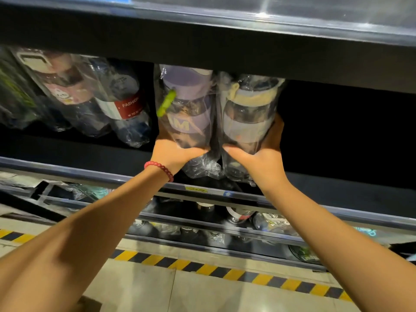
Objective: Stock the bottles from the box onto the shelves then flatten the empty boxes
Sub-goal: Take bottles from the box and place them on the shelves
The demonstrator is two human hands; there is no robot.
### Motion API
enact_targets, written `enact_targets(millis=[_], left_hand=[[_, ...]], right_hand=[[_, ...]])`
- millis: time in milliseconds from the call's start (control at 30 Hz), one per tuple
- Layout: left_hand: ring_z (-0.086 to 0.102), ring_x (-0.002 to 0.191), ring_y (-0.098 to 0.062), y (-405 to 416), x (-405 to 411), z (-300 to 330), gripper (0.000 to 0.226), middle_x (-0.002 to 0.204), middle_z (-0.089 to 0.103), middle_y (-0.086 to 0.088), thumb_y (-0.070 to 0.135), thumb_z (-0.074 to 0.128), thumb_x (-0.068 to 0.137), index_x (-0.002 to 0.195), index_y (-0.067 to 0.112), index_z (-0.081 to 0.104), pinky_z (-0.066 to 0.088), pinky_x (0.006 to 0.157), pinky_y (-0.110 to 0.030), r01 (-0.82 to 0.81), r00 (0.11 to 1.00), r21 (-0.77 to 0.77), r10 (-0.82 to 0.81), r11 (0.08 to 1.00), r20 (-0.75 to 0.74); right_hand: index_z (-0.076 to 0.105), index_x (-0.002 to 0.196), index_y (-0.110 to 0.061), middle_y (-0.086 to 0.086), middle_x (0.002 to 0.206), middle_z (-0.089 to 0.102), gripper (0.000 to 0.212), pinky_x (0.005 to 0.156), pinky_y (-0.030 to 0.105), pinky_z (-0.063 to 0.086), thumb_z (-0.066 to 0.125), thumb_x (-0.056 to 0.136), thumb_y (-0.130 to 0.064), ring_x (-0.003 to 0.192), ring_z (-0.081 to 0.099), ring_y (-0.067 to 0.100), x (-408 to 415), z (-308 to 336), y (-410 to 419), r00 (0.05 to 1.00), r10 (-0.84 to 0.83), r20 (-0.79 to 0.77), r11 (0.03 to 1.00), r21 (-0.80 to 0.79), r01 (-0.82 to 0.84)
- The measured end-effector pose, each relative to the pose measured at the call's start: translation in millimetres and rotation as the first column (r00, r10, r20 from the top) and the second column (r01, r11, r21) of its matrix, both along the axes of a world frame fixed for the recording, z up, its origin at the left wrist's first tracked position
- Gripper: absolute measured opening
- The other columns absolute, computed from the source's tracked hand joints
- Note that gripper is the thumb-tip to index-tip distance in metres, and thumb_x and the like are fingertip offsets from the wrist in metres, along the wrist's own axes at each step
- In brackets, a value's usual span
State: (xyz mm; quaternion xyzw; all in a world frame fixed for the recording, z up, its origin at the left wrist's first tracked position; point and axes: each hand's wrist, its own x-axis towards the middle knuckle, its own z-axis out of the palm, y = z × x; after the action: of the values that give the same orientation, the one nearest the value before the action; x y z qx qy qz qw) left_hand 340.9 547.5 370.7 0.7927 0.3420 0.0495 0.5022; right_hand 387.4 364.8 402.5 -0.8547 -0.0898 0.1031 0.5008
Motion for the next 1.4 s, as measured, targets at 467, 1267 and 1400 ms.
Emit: enact_targets(millis=[467,1267,1400], left_hand=[[0.059,0.077,-0.023,11.2,-14.7,6.1,0.047,0.081,0.062,-0.018,0.028,0.084,0.065,0.089,-0.008,0.063,0.053,0.072,-0.043,0.043,0.982,0.145,-0.068,0.989,0.173],[0.044,0.121,-0.015,32.1,21.4,5.3,0.088,0.134,0.046,-0.004,0.008,0.080,0.069,0.141,0.004,0.030,0.031,0.091,-0.005,-0.059,0.948,0.157,0.006,0.986,0.320],[0.054,0.104,-0.015,37.4,4.7,1.2,0.030,0.105,0.054,0.001,0.011,0.075,0.077,0.099,0.001,0.059,0.042,0.093,-0.018,0.023,1.000,0.087,-0.021,0.996,-0.018]], right_hand=[[0.045,0.050,-0.011,-0.001,0.052,0.046,0.047,0.048,0.015,0.037,0.074,0.078,-0.035,0.051,0.043,0.009,4.2,-21.6,7.7,1.000,0.005,-0.002,0.981,-0.195,-0.005],[0.018,0.147,-0.010,0.009,0.150,0.030,0.105,0.100,0.023,0.031,0.084,0.067,-0.028,0.136,0.035,0.026,46.4,-43.5,64.5,0.968,-0.133,0.213,0.981,-0.110,0.159],[0.024,0.143,-0.009,0.009,0.147,0.037,0.103,0.108,0.034,0.036,0.087,0.062,-0.027,0.134,0.038,0.027,47.1,-40.0,54.6,0.982,-0.123,0.144,0.992,0.008,0.124]])
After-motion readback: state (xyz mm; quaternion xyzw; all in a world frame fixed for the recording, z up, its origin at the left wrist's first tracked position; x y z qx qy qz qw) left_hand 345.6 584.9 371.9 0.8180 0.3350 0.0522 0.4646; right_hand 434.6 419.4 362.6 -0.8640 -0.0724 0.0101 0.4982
